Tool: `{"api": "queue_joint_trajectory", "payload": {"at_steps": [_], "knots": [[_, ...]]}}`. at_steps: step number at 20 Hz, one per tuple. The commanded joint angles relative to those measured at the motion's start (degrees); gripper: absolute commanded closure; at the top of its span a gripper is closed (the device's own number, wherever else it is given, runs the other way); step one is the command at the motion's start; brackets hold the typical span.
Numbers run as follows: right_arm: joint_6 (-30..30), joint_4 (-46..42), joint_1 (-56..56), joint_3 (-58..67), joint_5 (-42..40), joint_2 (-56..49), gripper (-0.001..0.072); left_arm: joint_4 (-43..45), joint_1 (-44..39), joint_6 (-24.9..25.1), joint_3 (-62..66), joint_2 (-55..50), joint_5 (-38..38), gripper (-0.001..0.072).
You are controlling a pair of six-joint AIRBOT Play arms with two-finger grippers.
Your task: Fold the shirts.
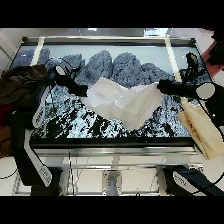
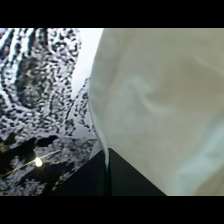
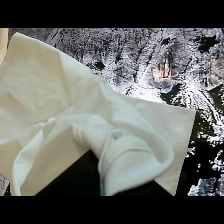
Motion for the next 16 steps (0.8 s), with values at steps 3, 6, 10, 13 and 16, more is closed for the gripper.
{"api": "queue_joint_trajectory", "payload": {"at_steps": [3, 6, 10, 13, 16], "knots": [[-0.22, -4.61, -2.08, 5.97, 3.69, 0.76, 0.0679, -2.34, 1.18, 0.74, 6.05, 5.57, -6.03, 0.0701], [-2.34, -5.60, -7.54, 12.81, 10.88, 5.81, 0.0680, -1.68, 3.78, 4.15, 8.92, 17.27, -13.38, 0.0701], [-7.48, -5.70, -14.45, 19.50, 20.00, 16.92, 0.0680, -1.70, 6.60, 4.70, 8.92, 36.65, -16.87, 0.0701], [-9.55, -5.81, -16.35, 23.37, 19.98, 24.57, 0.0681, -3.65, 6.54, 4.63, 8.92, 49.44, -13.07, 0.0701], [-9.68, -3.06, -16.31, 25.35, 14.32, 26.40, 0.0681, -4.17, 5.92, 4.35, 8.92, 56.04, -5.51, 0.0702]]}}
